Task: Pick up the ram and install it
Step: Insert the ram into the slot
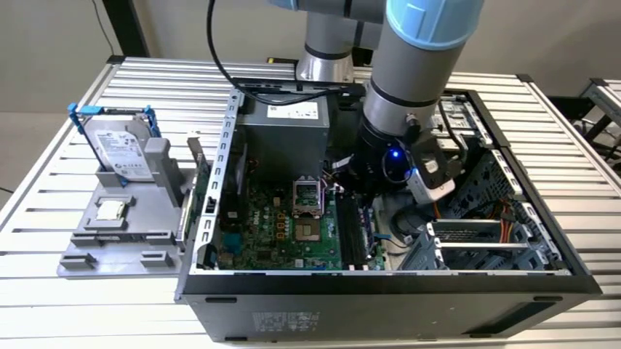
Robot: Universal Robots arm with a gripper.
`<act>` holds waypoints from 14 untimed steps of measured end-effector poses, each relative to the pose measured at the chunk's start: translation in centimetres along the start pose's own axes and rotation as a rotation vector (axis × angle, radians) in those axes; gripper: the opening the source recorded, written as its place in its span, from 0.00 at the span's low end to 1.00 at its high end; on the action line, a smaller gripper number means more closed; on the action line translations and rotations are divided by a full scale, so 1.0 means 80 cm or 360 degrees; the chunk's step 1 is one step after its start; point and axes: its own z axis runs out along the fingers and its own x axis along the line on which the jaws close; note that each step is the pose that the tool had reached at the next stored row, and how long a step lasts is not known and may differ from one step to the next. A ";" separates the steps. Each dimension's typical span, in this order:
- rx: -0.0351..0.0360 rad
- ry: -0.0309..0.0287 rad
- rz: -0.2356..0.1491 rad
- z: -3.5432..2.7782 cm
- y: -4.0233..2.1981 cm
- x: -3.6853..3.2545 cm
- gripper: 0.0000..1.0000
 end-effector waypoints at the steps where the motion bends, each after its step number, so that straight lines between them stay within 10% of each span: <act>1: 0.0000 0.00003 0.0000 0.0006 -0.0004 0.0000 0.00; 14: 0.0000 0.00146 0.0000 0.0172 -0.0031 0.0003 0.00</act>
